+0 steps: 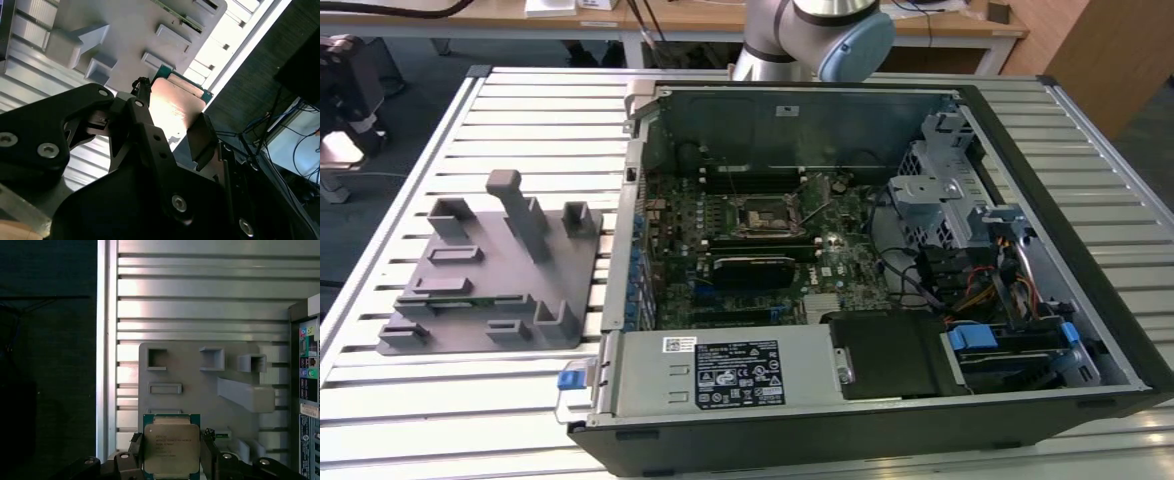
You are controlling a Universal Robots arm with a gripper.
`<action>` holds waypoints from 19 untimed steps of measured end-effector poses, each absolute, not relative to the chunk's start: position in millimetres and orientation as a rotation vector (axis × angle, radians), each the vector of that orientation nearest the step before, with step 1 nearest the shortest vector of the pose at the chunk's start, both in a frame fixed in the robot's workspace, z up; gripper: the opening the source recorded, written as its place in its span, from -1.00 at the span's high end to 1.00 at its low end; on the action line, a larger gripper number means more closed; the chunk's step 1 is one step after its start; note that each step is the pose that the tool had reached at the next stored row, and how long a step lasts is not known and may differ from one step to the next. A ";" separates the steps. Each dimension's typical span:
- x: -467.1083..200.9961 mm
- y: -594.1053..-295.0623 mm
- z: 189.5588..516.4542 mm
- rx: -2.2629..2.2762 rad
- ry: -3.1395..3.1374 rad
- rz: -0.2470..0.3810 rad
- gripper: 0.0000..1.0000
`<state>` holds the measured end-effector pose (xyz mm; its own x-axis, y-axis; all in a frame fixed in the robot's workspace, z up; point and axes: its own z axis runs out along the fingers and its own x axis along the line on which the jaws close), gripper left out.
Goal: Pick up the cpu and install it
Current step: 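Pick up the cpu and move it towards the insertion slot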
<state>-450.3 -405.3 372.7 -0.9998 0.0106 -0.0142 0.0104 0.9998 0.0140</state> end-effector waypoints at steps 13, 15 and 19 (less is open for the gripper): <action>-450.3 -405.2 395.4 0.016 3.127 0.022 -0.08; -450.3 -405.2 398.3 0.016 3.127 0.022 -0.08; -450.3 -405.2 404.5 0.016 3.127 0.022 -0.08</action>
